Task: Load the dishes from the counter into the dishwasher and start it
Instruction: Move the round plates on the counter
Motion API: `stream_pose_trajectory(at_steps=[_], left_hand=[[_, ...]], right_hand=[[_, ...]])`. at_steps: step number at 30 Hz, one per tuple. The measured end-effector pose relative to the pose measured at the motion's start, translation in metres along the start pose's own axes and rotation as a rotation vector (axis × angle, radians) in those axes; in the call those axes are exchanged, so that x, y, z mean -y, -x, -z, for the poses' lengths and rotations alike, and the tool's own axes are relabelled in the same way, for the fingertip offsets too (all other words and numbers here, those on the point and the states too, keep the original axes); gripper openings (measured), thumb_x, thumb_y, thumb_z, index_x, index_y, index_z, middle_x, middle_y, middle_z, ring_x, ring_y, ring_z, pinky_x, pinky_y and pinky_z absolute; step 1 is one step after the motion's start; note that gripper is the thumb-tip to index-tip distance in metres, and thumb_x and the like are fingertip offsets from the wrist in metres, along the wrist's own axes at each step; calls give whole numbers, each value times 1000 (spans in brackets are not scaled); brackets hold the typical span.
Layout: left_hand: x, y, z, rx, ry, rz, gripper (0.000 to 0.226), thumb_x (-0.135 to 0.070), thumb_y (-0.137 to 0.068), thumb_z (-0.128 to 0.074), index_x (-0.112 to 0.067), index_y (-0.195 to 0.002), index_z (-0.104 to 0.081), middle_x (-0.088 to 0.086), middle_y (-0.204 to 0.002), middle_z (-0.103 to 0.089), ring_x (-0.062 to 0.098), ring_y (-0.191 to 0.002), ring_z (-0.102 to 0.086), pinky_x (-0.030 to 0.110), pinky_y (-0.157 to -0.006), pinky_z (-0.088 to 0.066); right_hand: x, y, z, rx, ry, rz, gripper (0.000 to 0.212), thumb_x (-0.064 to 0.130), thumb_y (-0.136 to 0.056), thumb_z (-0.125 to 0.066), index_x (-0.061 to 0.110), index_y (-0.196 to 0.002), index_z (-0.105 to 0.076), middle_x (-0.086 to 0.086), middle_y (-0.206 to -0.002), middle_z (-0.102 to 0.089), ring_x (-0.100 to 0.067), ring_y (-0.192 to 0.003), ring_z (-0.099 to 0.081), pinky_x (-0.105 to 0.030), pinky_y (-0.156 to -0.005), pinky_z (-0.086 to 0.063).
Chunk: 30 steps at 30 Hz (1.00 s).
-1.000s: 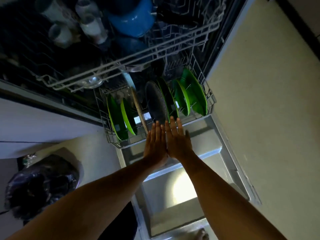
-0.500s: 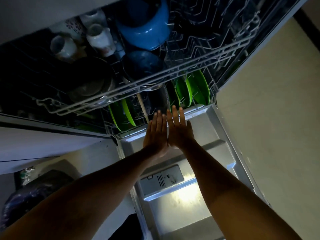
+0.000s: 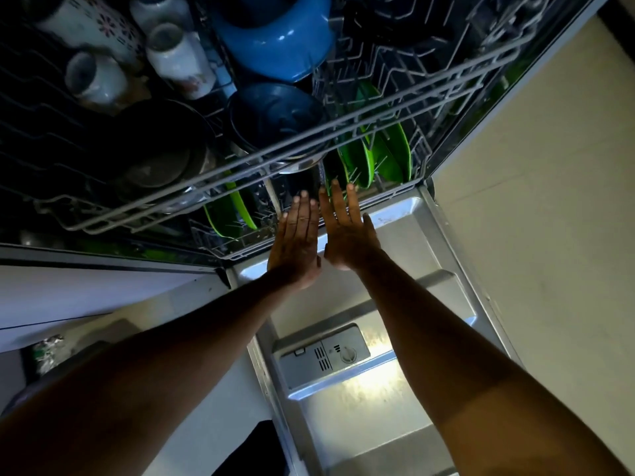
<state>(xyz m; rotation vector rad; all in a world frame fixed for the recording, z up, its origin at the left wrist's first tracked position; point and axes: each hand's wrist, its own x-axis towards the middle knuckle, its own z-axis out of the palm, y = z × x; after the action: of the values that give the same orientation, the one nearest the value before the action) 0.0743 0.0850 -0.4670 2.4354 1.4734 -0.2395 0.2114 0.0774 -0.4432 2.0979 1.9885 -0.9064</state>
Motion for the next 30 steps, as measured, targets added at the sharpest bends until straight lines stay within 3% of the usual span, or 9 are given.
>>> stream_pose_trajectory(at_steps=[2,4,6,12,17,20,22,26,30], left_hand=[[2,0,0,-3,12,-24,108,-20,-88,-65,-10,-152,22,11,-157,30,24,-145,29,40,-118,13],[2,0,-2,-12,-2,-17,110,-25,-87,-67,-9,-152,21,11,-156,30,24,-145,30,39,-118,13],[0,-2,-4,-15,-23,1,113,-34,-87,-67,-8,-151,21,13,-156,30,26,-146,26,41,-118,11],[-15,0,11,74,-28,54,99,-40,-96,-52,-7,-151,23,16,-155,33,29,-145,28,42,-121,9],[-28,19,29,53,152,60,96,-34,-93,-62,-11,-157,7,12,-163,14,26,-150,14,35,-121,4],[-35,42,21,66,162,26,95,-29,-89,-65,-10,-157,-3,11,-165,6,26,-152,8,39,-124,-8],[-38,59,7,115,133,65,92,-33,-88,-66,-12,-157,-10,12,-165,-2,27,-152,-1,43,-122,-20],[-52,109,-24,310,232,267,77,-35,-91,-64,-11,-154,-25,19,-157,-26,33,-144,-29,40,-115,-30],[-85,176,-52,370,251,238,61,-26,-89,-65,-9,-144,-45,18,-146,-44,33,-133,-45,35,-110,-36]], right_hand=[[0,-1,0,9,-25,-13,122,21,-84,-72,24,-153,28,-3,-158,39,-32,-145,35,-59,-119,-20],[1,0,0,9,-45,-11,123,20,-82,-73,23,-154,27,-2,-158,39,-32,-145,35,-55,-110,-40],[3,0,3,22,-63,-6,125,19,-81,-74,23,-154,26,-1,-158,39,-33,-145,35,-52,-100,-50],[-2,5,12,43,-55,2,120,26,-85,-74,23,-156,22,0,-161,35,-29,-147,31,-55,-113,-37],[-11,40,9,-19,-114,61,97,35,-91,-69,25,-161,-2,0,-166,20,-25,-153,15,-58,-113,-35],[-25,74,-10,19,-117,25,77,29,-96,-62,27,-159,-18,2,-168,14,-23,-155,7,-56,-115,-33],[-38,102,-25,84,-129,-10,72,24,-96,-59,28,-158,-22,4,-168,6,-23,-154,-1,-53,-117,-31],[-70,168,-55,165,-143,-46,62,24,-96,-58,24,-154,-35,-1,-167,-14,-27,-150,-19,-49,-117,-32],[-93,226,-92,176,-133,-51,53,22,-94,-59,19,-146,-46,-7,-155,-35,-29,-140,-35,-45,-109,-41]])
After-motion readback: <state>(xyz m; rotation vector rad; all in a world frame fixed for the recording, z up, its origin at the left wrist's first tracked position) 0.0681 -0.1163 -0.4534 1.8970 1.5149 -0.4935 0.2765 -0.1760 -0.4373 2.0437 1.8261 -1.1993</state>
